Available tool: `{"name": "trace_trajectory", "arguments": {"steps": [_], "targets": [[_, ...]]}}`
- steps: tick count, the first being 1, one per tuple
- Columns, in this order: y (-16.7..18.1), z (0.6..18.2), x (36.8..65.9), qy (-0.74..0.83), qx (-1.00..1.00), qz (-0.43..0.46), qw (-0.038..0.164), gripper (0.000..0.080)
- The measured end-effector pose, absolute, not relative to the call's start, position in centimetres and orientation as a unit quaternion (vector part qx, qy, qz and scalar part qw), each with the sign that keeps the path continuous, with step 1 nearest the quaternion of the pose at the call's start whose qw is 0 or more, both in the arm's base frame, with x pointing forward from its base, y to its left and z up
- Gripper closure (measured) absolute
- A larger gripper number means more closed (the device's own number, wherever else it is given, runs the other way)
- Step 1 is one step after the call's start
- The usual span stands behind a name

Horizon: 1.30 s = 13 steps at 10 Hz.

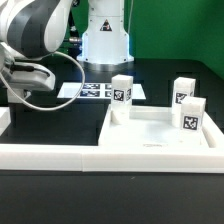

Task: Assemble square table

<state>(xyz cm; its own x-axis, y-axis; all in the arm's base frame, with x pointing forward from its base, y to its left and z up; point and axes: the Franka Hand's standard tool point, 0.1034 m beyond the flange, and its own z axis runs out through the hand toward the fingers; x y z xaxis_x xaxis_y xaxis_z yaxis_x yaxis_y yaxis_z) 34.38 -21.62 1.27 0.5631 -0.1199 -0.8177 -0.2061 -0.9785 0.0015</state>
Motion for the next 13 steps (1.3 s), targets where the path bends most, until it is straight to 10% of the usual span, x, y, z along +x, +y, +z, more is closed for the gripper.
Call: {"name": "trace_trajectory", "arguments": {"steps": [8,11,13], "targets": [[-21.8,1.9,34.4,0.083,-0.881,0.463,0.056,0.0512],[-21.9,9.1,37.9,0.051,-0.885,0.456,0.082,0.0512],[-22.1,10.3,38.2,0.052,-0.887,0.45,0.083,0.0512]]}}
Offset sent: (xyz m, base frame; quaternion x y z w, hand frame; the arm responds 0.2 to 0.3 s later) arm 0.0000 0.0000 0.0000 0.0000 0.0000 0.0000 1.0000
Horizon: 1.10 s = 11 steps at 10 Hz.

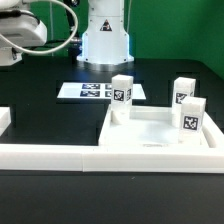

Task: Assemble square table

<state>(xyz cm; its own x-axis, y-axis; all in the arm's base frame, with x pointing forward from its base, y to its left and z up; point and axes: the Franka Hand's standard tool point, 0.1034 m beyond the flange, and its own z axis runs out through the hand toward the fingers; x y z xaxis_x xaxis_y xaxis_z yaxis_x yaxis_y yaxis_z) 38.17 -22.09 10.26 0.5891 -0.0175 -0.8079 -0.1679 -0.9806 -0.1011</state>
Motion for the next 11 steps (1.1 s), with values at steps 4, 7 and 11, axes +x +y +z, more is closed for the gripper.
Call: {"name": "trace_trajectory", "arguments": {"steps": [4,7,11], "targets": [[-19.6,12.6,42.1,0.053,-0.914,0.399,0.056,0.0512],[-14.3,18.0,48.9,0.051,-0.963,0.263,0.02,0.0512],[-14.9,17.5,50.0,0.034,-0.992,0.121,0.01,0.0512]]}}
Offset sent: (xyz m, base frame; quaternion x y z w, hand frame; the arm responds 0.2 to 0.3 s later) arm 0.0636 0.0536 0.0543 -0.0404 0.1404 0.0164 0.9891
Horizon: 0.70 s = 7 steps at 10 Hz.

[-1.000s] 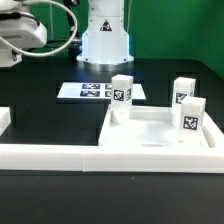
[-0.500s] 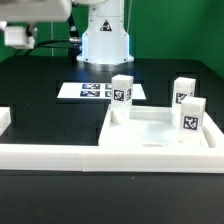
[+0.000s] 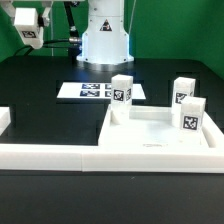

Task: Assemble square table

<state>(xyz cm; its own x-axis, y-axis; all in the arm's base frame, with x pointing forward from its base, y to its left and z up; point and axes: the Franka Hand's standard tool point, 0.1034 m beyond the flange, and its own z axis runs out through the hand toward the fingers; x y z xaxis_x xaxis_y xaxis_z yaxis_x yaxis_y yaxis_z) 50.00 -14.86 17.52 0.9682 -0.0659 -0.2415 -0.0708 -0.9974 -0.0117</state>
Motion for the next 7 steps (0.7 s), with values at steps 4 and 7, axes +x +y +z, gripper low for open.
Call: {"name": "trace_trajectory", "arguments": {"steps": [4,7], "targets": [[-6.8,15.5,52.2,0.104,-0.992,-0.068,-0.003,0.0512],[-4.7,16.6,55.3,0.115,-0.976,-0.184,-0.018,0.0511]]}}
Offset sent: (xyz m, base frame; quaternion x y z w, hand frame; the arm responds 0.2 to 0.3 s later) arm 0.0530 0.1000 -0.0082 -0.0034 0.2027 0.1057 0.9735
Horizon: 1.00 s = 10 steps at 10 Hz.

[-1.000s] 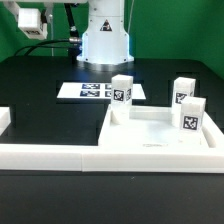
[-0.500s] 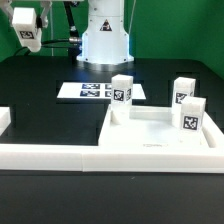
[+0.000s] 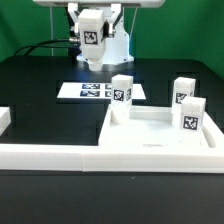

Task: Assemble square table

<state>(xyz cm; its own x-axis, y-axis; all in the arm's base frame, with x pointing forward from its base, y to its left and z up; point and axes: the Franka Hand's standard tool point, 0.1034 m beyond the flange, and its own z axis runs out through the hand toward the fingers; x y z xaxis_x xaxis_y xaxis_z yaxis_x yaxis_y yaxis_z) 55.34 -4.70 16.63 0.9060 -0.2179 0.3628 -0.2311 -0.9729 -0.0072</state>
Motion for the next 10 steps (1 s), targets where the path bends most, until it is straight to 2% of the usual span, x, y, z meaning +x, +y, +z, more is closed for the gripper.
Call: {"name": "trace_trajectory", "arguments": {"steps": [1,5,6,8,10], "targets": [[-4.9,16.5,55.2,-0.115,0.971,0.207,0.026,0.0511],[-4.9,16.3,55.3,-0.112,0.97,0.213,0.03,0.0511],[-4.9,15.3,55.6,-0.11,0.967,0.225,0.04,0.0511],[-2.2,14.2,59.4,-0.116,0.956,0.267,0.045,0.0511],[-1.5,13.9,60.1,-0.11,0.952,0.281,0.05,0.0511]]}}
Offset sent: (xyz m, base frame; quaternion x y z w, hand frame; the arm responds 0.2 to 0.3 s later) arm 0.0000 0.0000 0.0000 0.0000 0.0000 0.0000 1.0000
